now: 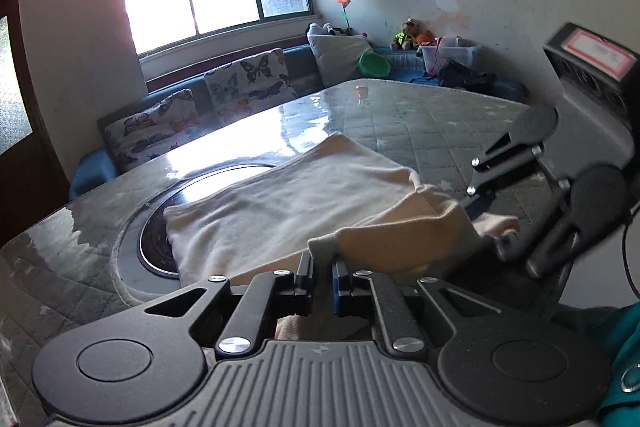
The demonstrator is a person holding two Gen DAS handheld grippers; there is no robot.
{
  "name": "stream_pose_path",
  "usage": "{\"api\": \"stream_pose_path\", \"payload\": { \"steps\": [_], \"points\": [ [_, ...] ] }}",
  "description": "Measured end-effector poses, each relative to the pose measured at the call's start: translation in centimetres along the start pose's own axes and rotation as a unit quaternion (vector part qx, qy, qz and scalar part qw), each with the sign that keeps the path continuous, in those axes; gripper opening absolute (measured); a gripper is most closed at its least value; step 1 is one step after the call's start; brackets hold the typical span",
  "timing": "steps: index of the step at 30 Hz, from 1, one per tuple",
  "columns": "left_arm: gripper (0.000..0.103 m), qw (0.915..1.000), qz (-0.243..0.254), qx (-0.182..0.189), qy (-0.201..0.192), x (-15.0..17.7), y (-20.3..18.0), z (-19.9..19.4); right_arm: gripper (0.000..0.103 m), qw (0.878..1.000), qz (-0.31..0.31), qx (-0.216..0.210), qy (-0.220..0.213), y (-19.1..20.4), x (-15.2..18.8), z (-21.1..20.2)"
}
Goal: Fold clothes
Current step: 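Grasp the shirt hem with both grippers and lift it up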
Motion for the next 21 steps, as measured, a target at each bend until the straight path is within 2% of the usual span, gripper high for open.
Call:
{"api": "stream_pose_path", "payload": {
  "steps": [1,3,4,7,9,14,16,18,21],
  "points": [
    [0.014,1.0000,0.006,-0.002,0.001,0.4,-0.1,-0.2,0.018,1.000,0.006,-0.004,-0.001,-0.2,-0.1,-0.2],
    [0.027,0.9998,0.014,-0.014,0.005,1.4,-0.2,-0.5,0.012,1.000,0.016,-0.013,-0.004,-0.6,-0.3,-0.5],
    [0.029,0.9996,0.018,-0.022,0.008,1.9,-0.2,-0.7,0.012,1.000,0.022,-0.017,-0.005,-0.9,-0.4,-0.7],
    [0.031,0.9986,0.031,-0.040,0.016,3.2,-0.1,-1.0,0.011,0.999,0.037,-0.030,-0.008,-1.5,-0.8,-1.2],
    [0.037,0.9977,0.042,-0.049,0.022,3.9,-0.2,-0.9,0.011,0.998,0.044,-0.032,-0.010,-1.7,-1.0,-1.3],
    [0.037,0.9941,0.082,-0.067,0.026,4.7,-0.5,-0.3,0.010,0.998,0.051,-0.027,-0.021,-2.3,-1.9,-1.7],
    [0.036,0.9925,0.098,-0.068,0.026,4.9,-0.7,0.0,0.008,0.998,0.054,-0.026,-0.024,-2.3,-2.0,-2.1],
    [0.013,0.9919,0.105,-0.065,0.029,5.1,-0.8,0.3,0.006,0.998,0.056,-0.029,-0.027,-2.2,-1.7,-2.6],
    [0.006,0.9942,0.090,-0.053,0.028,5.2,-0.6,0.2,0.005,0.997,0.060,-0.032,-0.031,-2.0,-1.4,-3.4]
  ]
}}
Point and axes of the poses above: each gripper's, at about its wrist camera, not at the fingertips, and z roughly the way its jaws point, y to its left, x to its underside, the point moved 6 cm from there along z, roughly the way its jaws point, and after that the axes turned 10 degrees about y, right-handed, at the moved point
